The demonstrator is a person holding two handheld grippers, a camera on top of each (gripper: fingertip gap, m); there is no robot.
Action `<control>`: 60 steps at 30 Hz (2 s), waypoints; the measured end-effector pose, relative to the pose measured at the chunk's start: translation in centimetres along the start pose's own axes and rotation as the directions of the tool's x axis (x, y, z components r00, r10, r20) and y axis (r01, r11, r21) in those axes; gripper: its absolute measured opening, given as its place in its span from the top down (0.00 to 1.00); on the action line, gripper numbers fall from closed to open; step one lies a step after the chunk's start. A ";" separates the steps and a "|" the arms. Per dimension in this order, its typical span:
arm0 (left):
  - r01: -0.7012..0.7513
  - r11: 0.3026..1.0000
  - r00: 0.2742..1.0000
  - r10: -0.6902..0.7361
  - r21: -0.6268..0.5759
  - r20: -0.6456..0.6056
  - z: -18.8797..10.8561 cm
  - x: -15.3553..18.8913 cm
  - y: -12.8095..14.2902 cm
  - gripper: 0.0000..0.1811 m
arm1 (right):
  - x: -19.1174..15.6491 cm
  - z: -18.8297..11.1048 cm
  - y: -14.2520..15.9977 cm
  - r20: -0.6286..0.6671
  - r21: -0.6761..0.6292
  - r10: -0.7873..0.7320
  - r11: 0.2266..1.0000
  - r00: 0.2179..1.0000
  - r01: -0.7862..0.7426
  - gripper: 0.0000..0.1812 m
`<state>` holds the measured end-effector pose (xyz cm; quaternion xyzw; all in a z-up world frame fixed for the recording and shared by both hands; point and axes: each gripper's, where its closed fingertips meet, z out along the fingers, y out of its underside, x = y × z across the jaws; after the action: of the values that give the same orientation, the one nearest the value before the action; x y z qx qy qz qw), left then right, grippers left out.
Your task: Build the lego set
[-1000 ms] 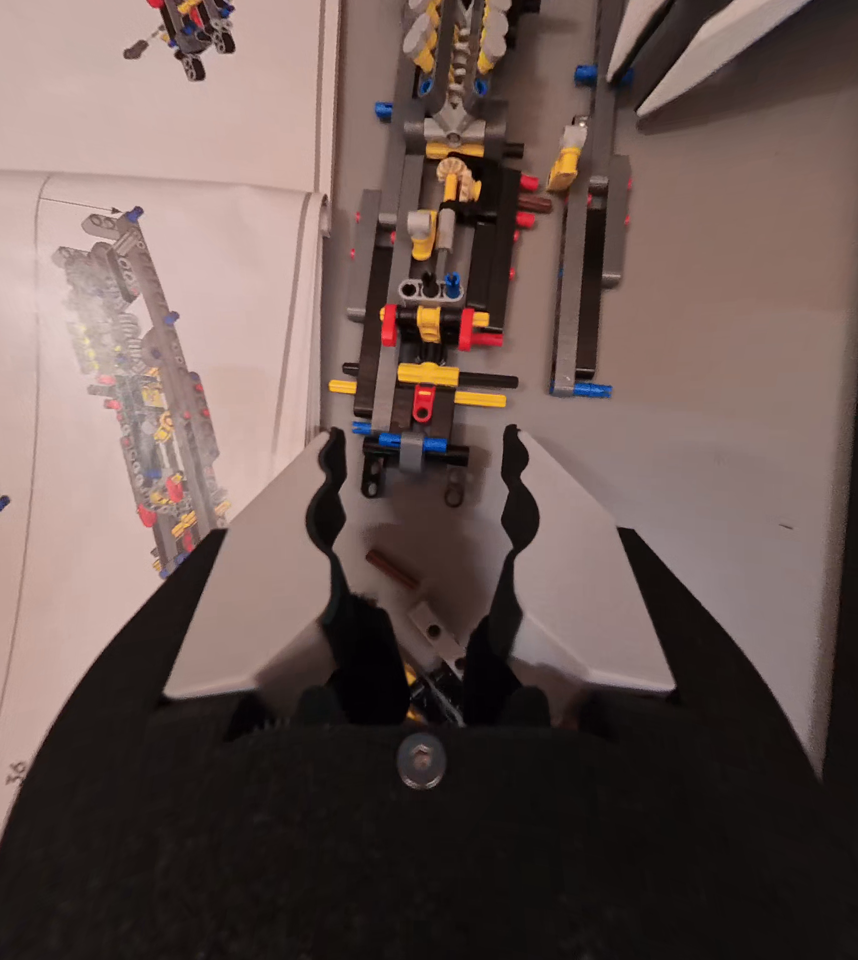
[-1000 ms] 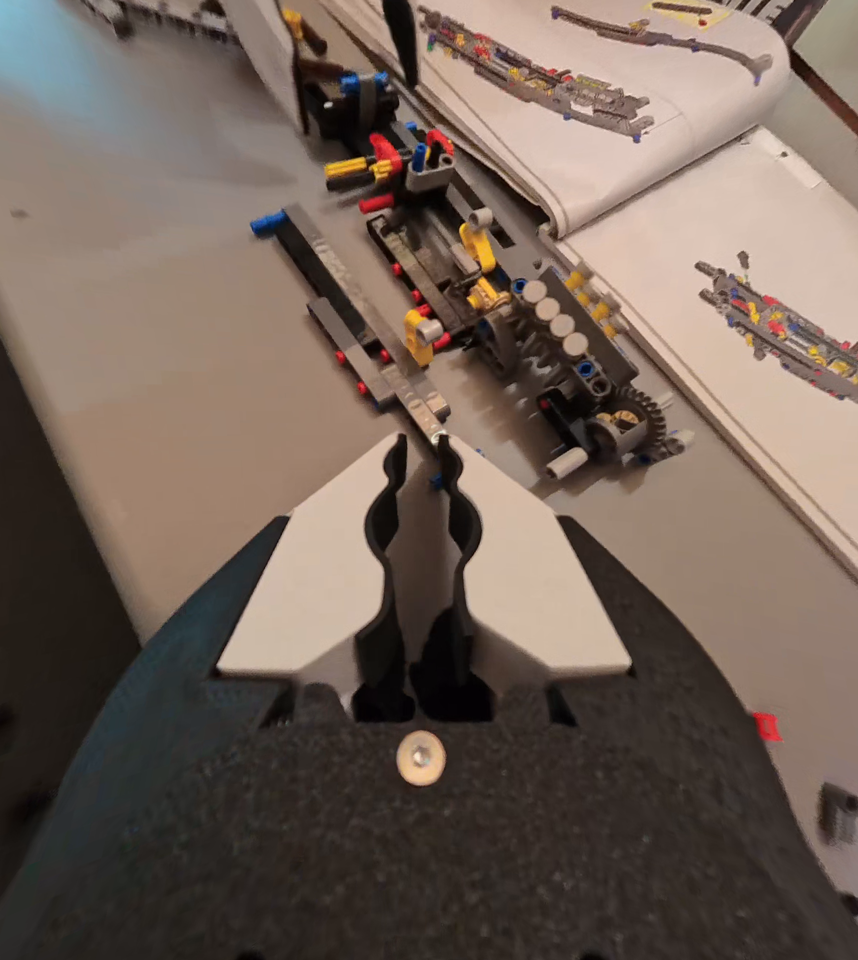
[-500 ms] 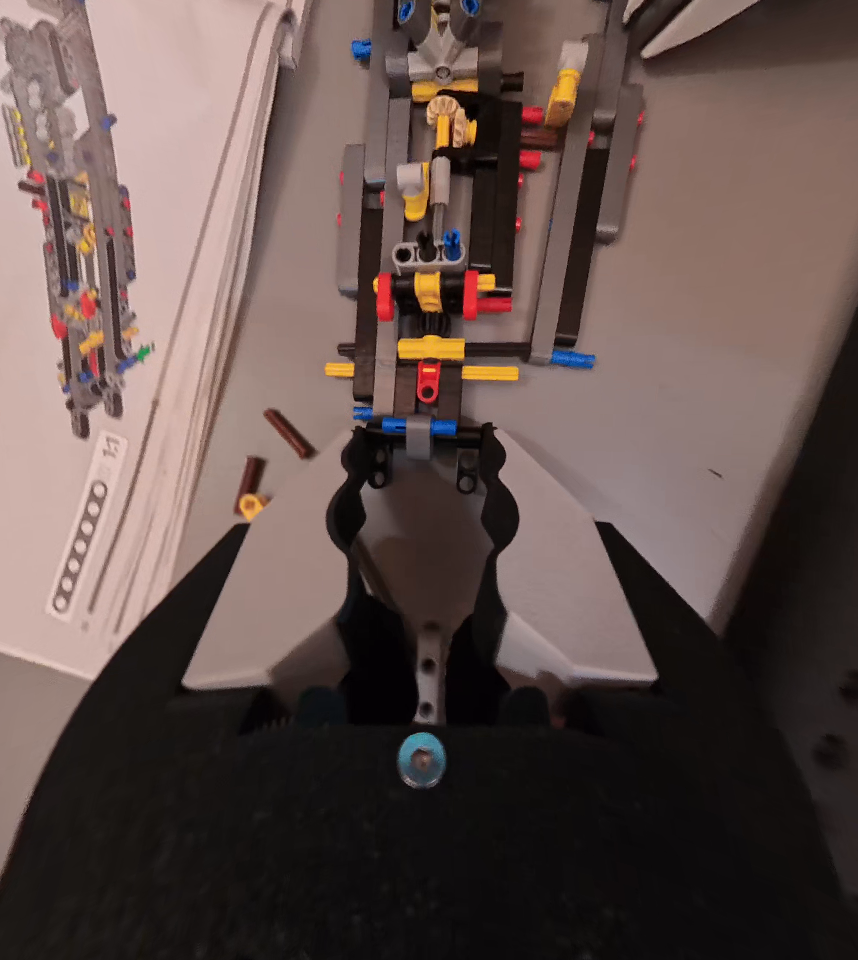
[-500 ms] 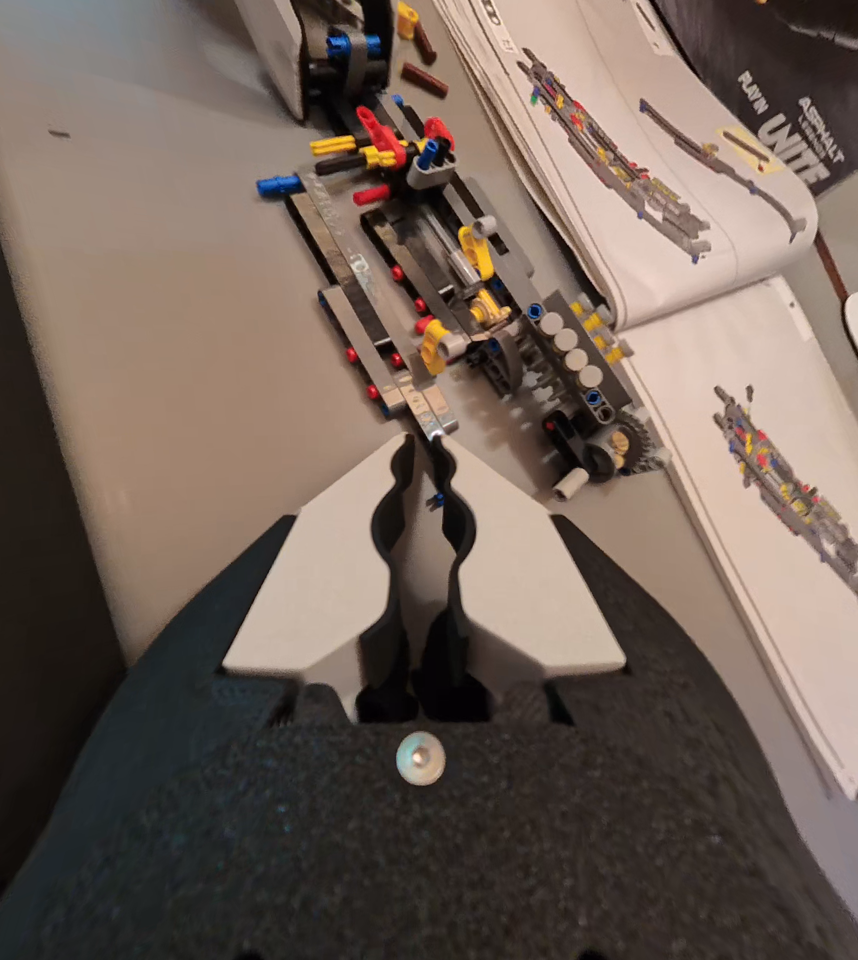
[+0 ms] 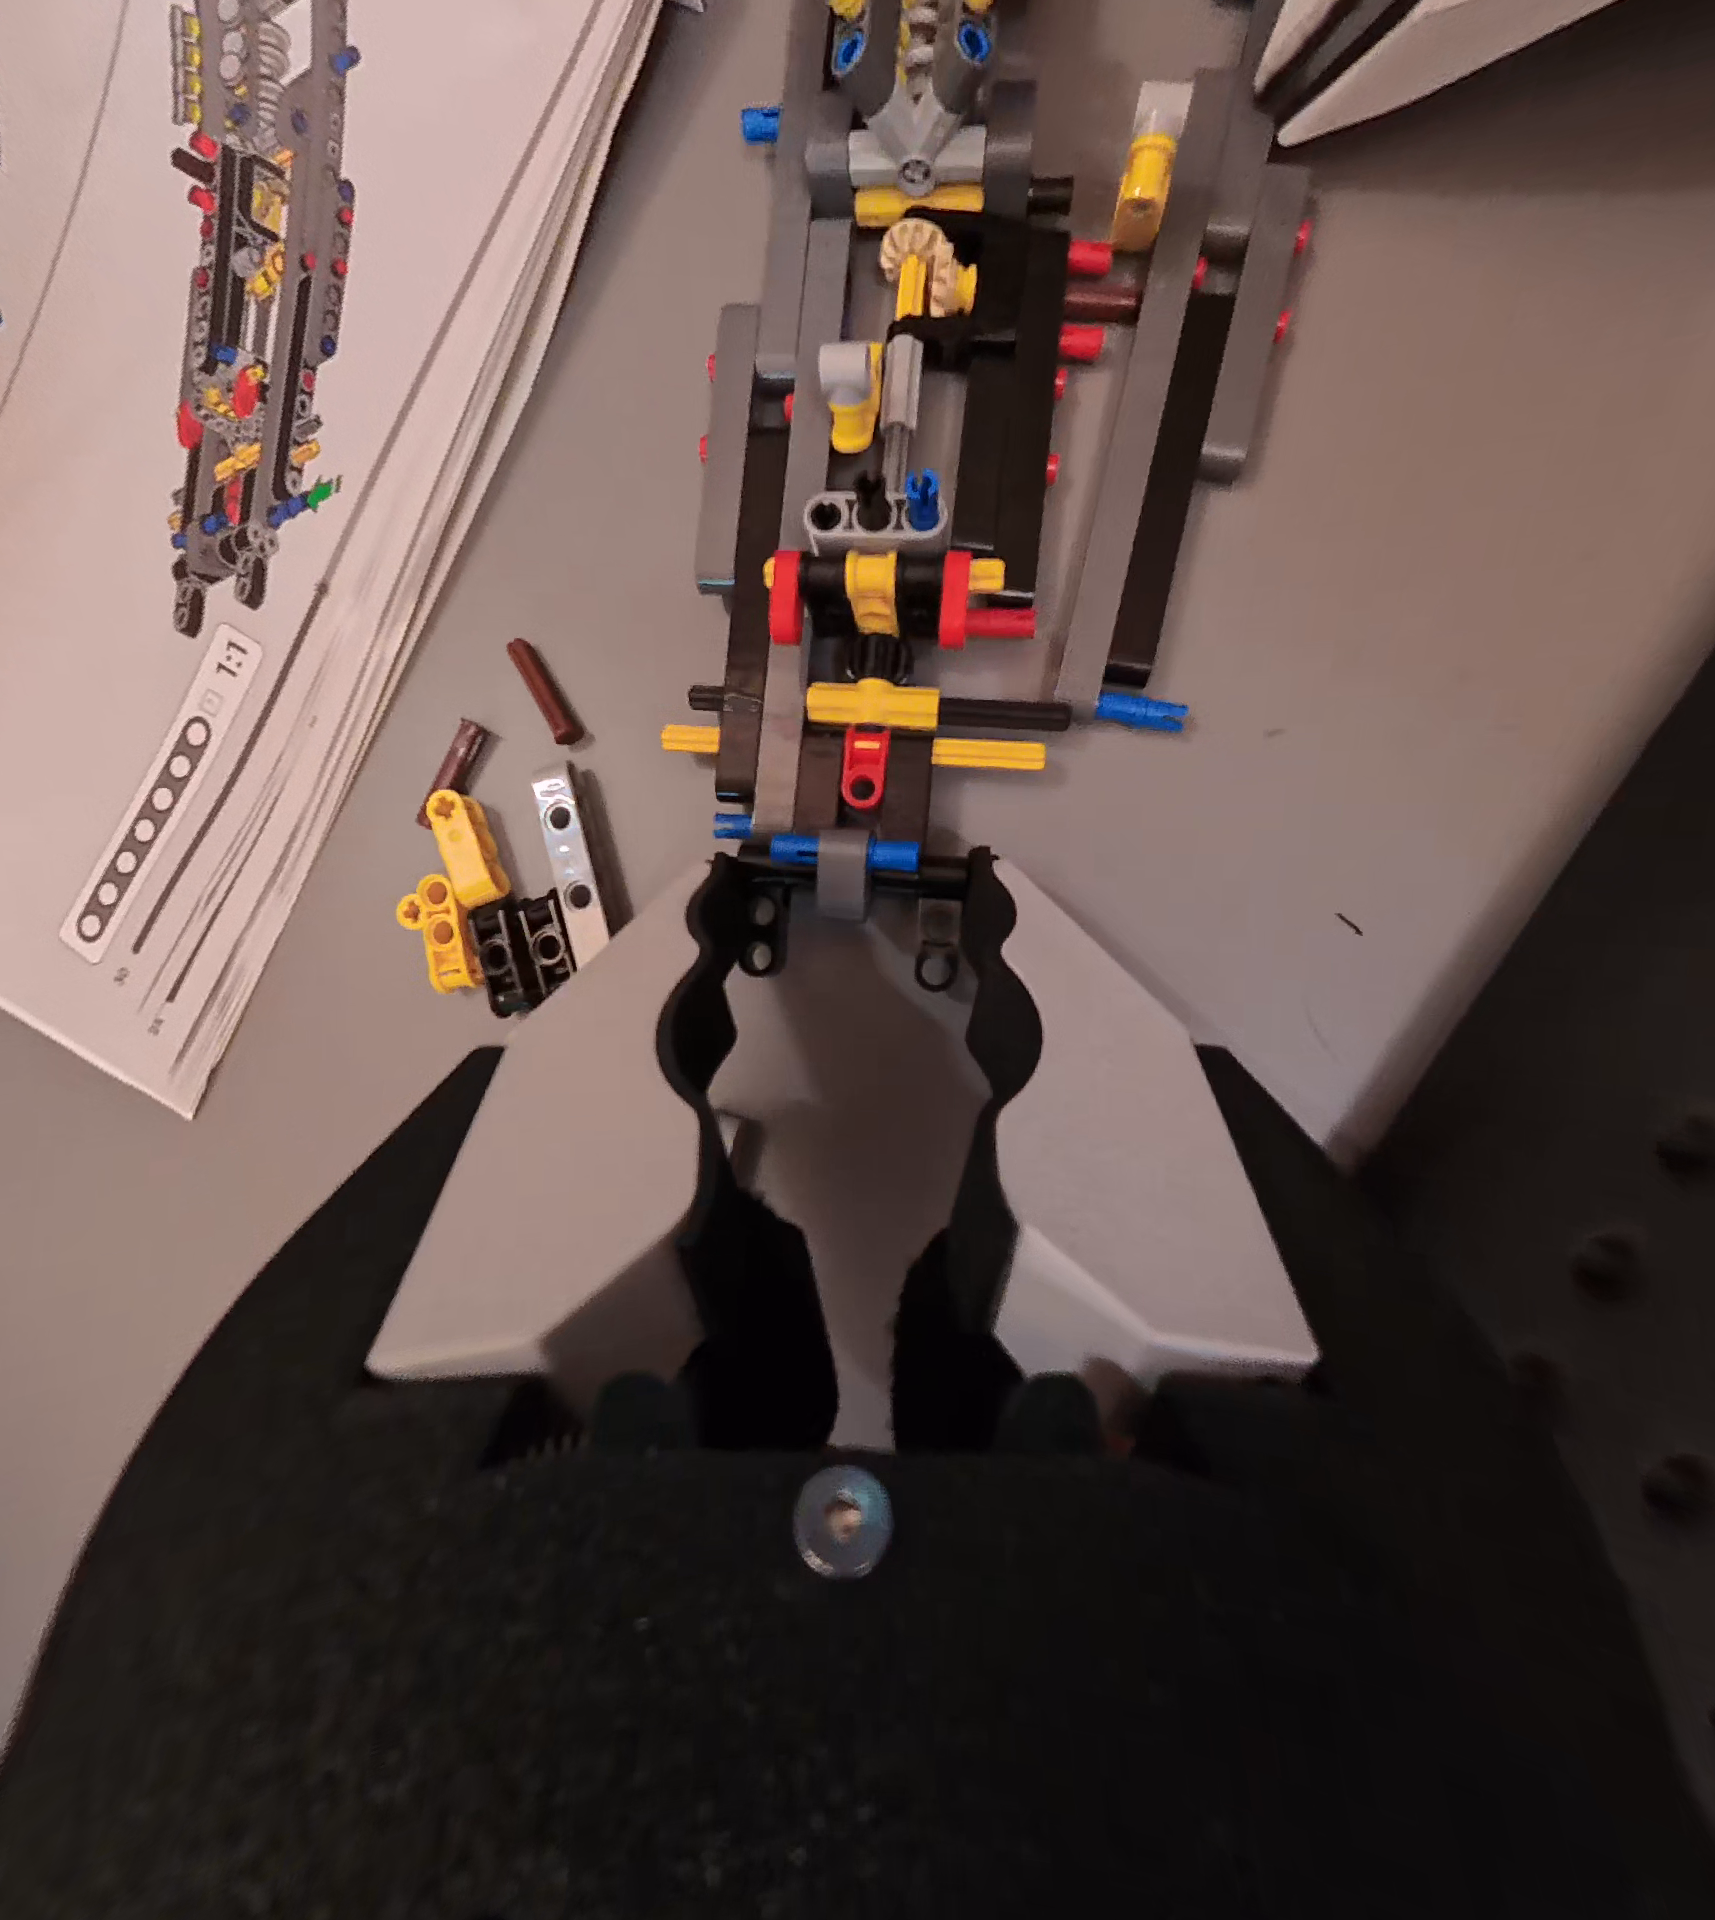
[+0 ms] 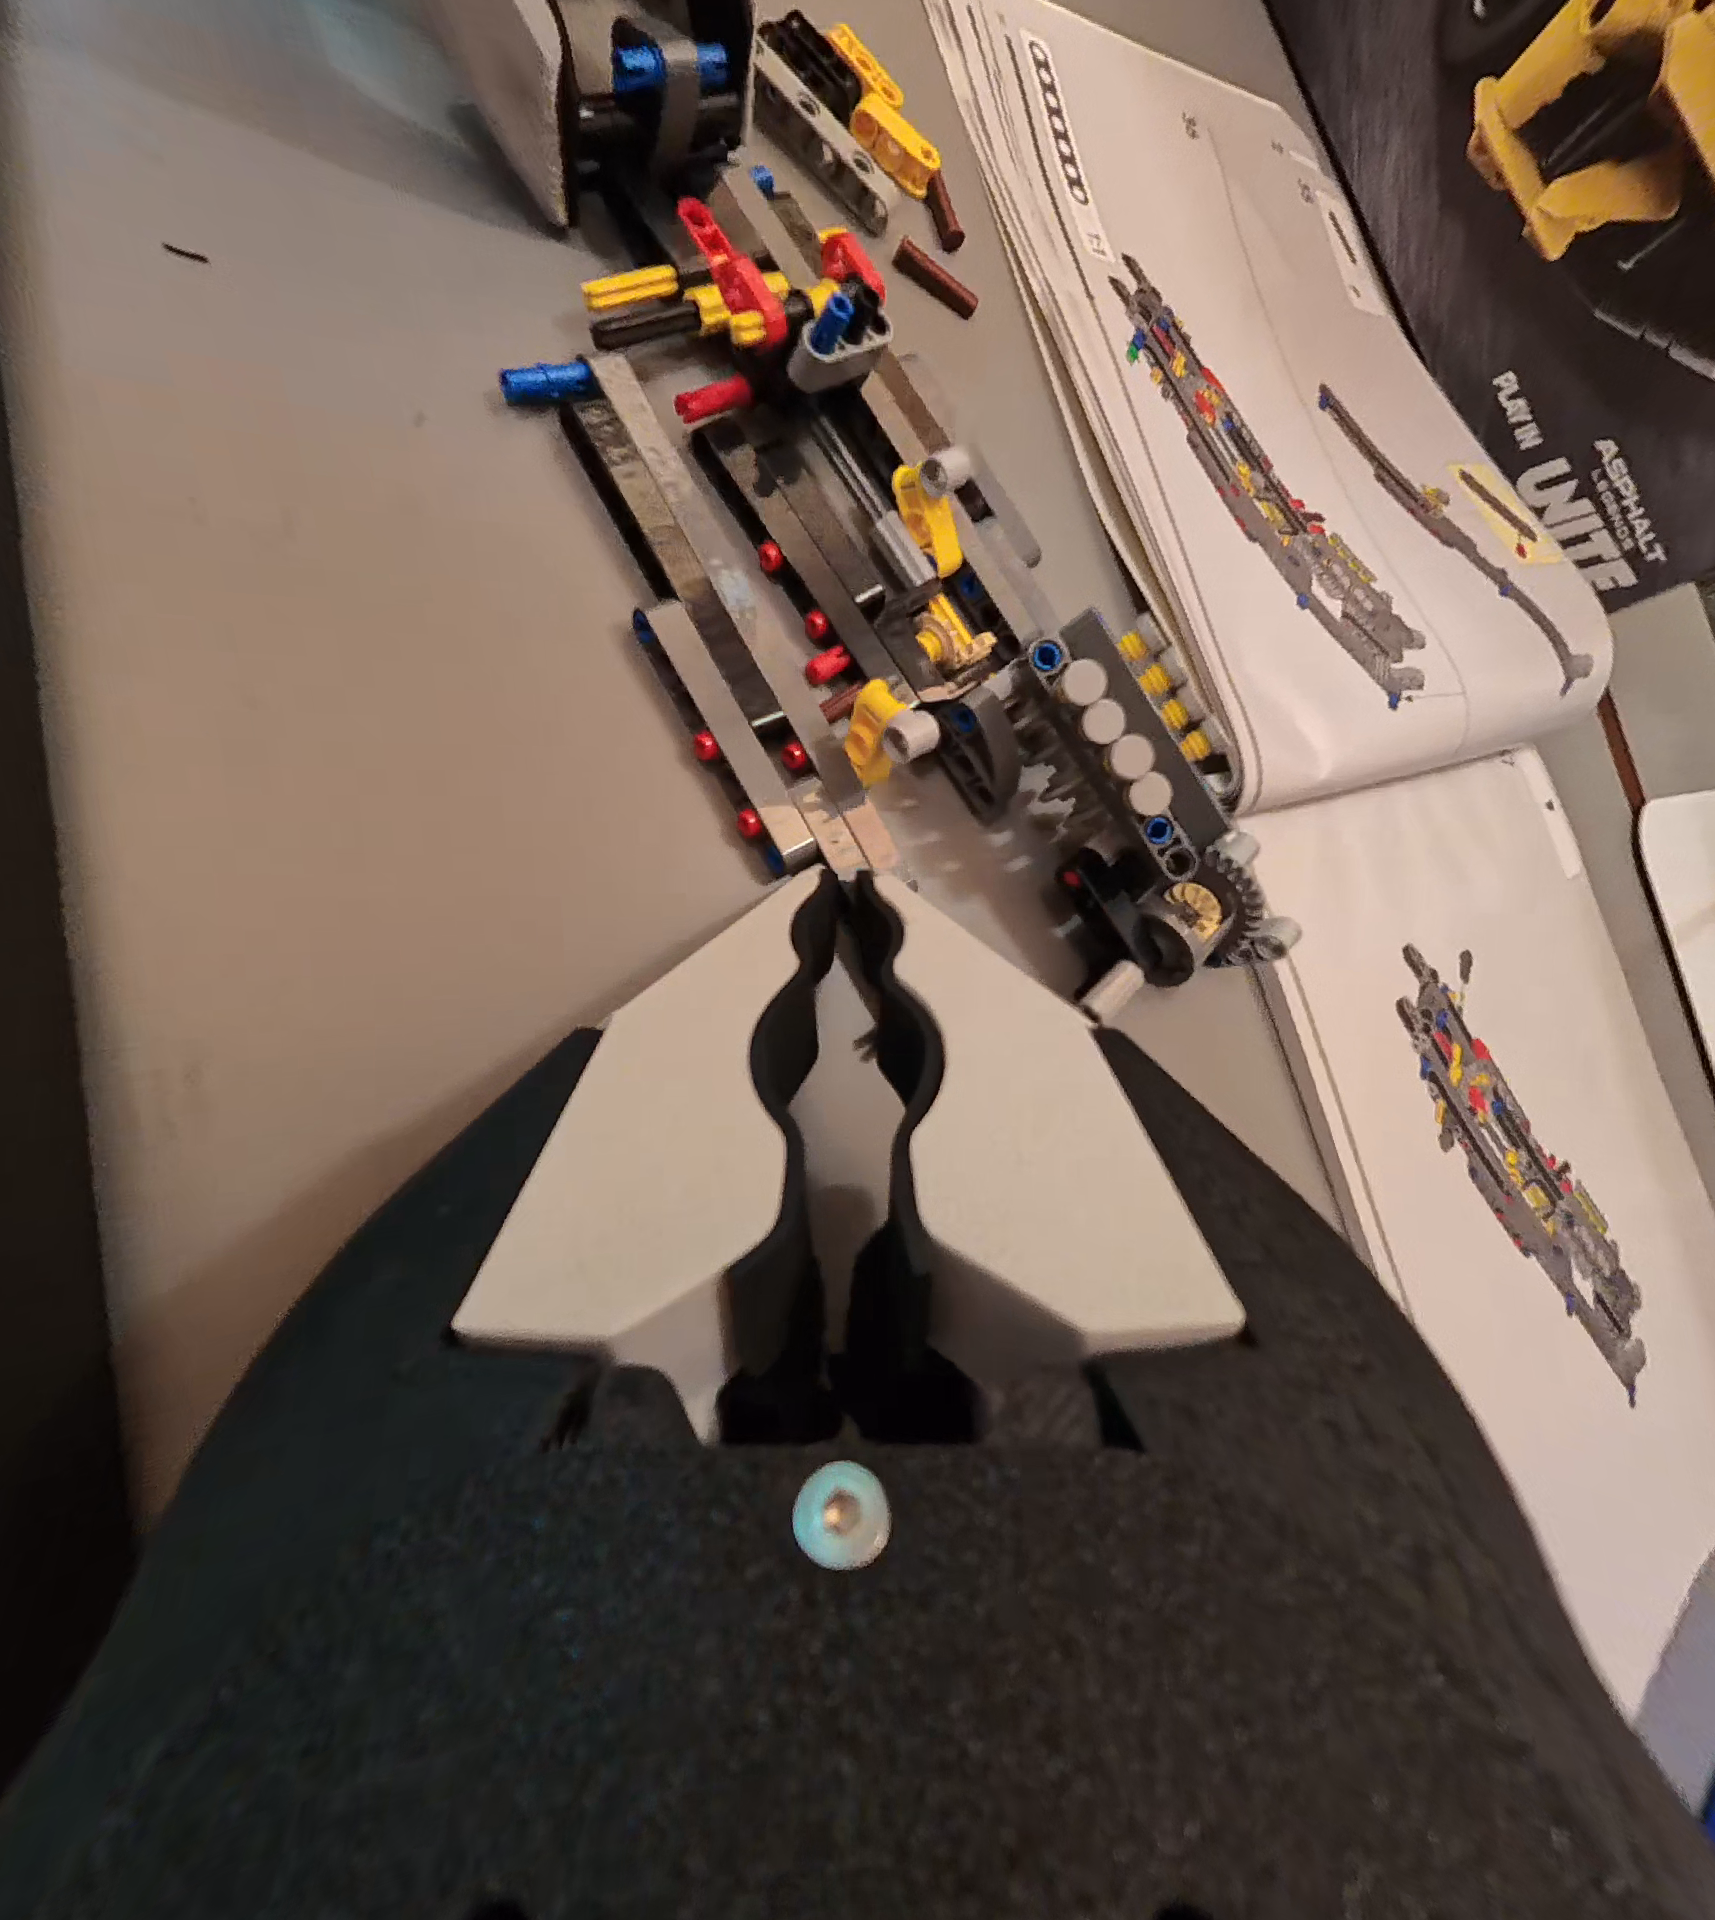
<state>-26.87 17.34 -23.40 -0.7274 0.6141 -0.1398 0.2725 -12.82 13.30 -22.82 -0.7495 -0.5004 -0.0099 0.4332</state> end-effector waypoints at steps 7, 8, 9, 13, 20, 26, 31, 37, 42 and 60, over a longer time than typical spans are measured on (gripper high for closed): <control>-0.015 0.999 1.000 0.014 0.034 0.014 -0.1 -0.4 -0.2 0.75 | 0.5 -0.9 -1.1 0.076 0.070 0.062 0.995 0.995 -0.068 1.00; -0.008 0.999 1.000 0.007 0.052 0.016 -0.3 -0.5 -0.4 0.73 | 0.7 -1.5 -1.5 0.069 0.092 0.092 0.991 0.993 -0.099 1.00; 0.005 0.997 1.000 -0.006 0.078 0.012 -0.6 -0.6 -0.8 0.71 | 0.8 -2.0 -1.7 0.062 0.102 0.124 0.986 0.990 -0.130 1.00; 0.131 0.956 0.991 -0.135 0.262 -0.002 -2.8 -2.3 -2.9 0.74 | 1.0 -3.5 -2.0 0.046 0.187 0.312 0.930 0.949 -0.315 0.99; 0.306 0.781 0.915 -0.399 0.544 0.058 -3.8 -6.6 -6.7 0.78 | 6.3 -4.2 0.0 -0.172 0.252 0.641 0.763 0.748 -0.595 1.00; 0.314 0.751 0.861 -0.484 0.580 0.159 -3.9 -9.4 -5.6 0.80 | 9.2 -4.9 2.1 -0.173 0.298 0.719 0.690 0.673 -0.660 0.95; 0.403 0.691 0.834 -0.548 0.601 0.071 -4.2 -9.9 -4.8 0.81 | 9.5 -5.2 1.9 -0.076 0.339 0.776 0.611 0.626 -0.715 0.96; 0.492 0.598 0.824 -0.554 0.633 -0.117 -5.0 -9.1 -6.0 0.81 | 9.6 -5.0 2.0 -0.095 0.334 0.752 0.641 0.652 -0.691 0.97; 0.455 0.623 0.842 -0.533 0.637 -0.080 -5.0 -9.3 -6.0 0.81 | 9.5 -4.3 2.2 -0.105 0.308 0.736 0.664 0.669 -0.682 0.98; 0.436 0.654 0.840 -0.541 0.618 -0.020 -4.4 -10.4 -5.2 0.81 | 9.0 -4.0 2.0 -0.097 0.286 0.709 0.692 0.699 -0.663 0.99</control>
<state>-27.10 26.94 -15.50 -0.7499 0.2930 -0.3338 0.4902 -5.20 17.10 -17.57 -0.8221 -0.1342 0.1361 0.5363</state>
